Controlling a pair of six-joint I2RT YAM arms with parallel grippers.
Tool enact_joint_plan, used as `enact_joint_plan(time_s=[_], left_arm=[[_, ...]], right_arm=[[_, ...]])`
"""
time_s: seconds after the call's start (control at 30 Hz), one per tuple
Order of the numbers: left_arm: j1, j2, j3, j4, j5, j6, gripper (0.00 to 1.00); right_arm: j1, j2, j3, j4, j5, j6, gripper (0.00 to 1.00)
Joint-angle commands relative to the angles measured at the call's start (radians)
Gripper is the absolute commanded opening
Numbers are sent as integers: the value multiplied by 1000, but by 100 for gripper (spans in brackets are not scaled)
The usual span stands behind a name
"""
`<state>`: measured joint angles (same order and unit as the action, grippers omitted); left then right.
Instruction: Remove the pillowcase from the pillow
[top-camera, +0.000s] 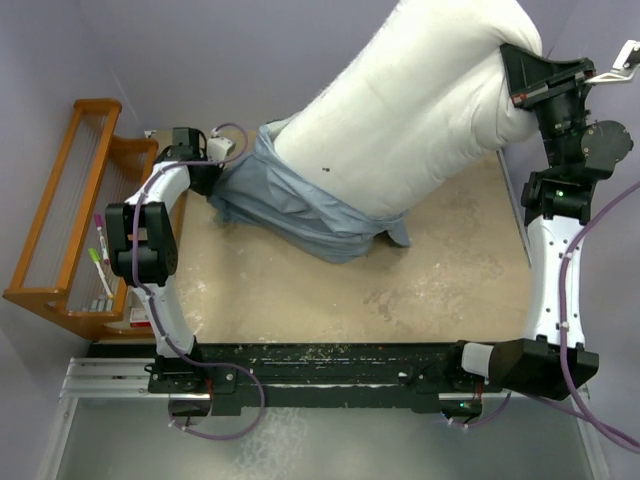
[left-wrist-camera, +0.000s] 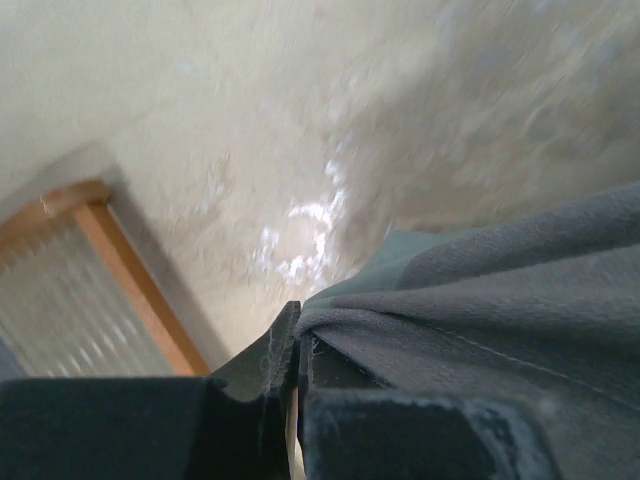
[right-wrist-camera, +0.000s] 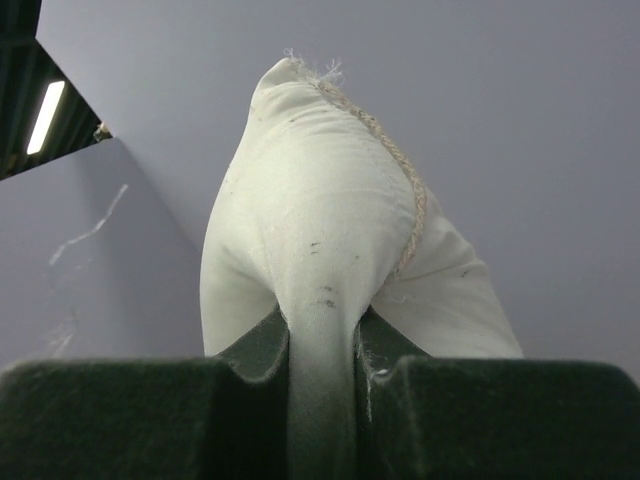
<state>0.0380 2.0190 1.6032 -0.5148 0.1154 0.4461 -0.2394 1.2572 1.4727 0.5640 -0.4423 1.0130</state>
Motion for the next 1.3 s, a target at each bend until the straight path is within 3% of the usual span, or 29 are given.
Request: enact_joint_plan(time_s=[0.0,0.1,0.37,0.83,1.03,1.27], left_arm=[[57,-72,-123,99,-228,154,0],[64,-78,-182,156,-285,206,0],[100,-97,-229,166,-271,227,0],[148,-141,-249,140,-254,269,0],[149,-168,-253,117,-231,267,0],[124,-230,-133,-23,-127,204,0]], right_arm=[[-70,-39,152,186,324,56,0],[-88,-38,160,212,380,87,0],[-116,-96,77,341,512,86,0],[-117,-219,-8,343,714,-134,0],[-118,-245,-36,307,739,-162,0],[-117,-229,-53,259,626,-145,0]])
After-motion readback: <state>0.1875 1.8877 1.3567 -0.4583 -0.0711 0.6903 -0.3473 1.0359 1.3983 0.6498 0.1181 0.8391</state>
